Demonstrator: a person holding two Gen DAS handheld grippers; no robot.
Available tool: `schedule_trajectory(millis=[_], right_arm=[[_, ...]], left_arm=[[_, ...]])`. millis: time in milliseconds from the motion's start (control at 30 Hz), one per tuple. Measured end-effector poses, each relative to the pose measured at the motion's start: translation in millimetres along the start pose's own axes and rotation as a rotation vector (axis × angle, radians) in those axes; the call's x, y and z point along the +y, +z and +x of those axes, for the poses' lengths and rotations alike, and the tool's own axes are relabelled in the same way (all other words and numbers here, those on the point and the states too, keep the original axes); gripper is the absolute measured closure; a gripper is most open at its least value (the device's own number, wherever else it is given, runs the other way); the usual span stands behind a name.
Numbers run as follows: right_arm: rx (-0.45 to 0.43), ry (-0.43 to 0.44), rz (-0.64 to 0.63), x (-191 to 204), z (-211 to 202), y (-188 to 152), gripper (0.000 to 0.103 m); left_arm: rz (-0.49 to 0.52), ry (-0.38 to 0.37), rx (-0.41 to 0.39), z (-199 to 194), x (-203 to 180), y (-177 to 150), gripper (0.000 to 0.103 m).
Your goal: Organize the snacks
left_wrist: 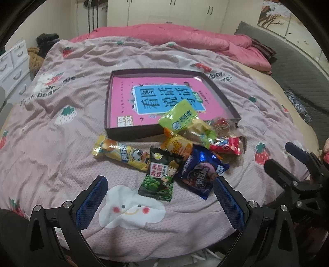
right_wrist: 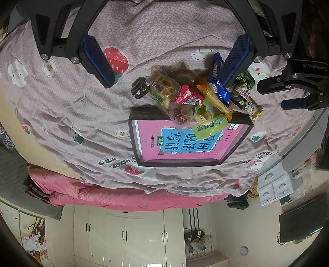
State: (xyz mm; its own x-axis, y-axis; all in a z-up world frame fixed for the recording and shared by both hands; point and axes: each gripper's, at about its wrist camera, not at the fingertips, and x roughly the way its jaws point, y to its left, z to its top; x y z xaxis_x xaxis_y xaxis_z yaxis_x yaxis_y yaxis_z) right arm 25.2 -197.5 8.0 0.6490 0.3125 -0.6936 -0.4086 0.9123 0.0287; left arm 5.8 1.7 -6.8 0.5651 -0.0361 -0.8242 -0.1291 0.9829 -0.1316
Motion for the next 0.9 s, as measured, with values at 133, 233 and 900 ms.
schedule_trajectory(millis=[133, 233, 900], right_arm=[[0.006, 0.0, 0.013, -2, 2, 0, 0.001], [0.013, 0.002, 0.027, -6, 4, 0, 0.001], [0.159, 0.035, 0.244, -46, 53, -1, 0.001]], left_arm=[[-0.016, 0.008, 0.033, 7, 8, 0, 0.001], [-0.02, 0.014, 0.052, 13, 13, 0, 0.001], [0.028, 0.046, 0.111, 52, 16, 5, 0.001]])
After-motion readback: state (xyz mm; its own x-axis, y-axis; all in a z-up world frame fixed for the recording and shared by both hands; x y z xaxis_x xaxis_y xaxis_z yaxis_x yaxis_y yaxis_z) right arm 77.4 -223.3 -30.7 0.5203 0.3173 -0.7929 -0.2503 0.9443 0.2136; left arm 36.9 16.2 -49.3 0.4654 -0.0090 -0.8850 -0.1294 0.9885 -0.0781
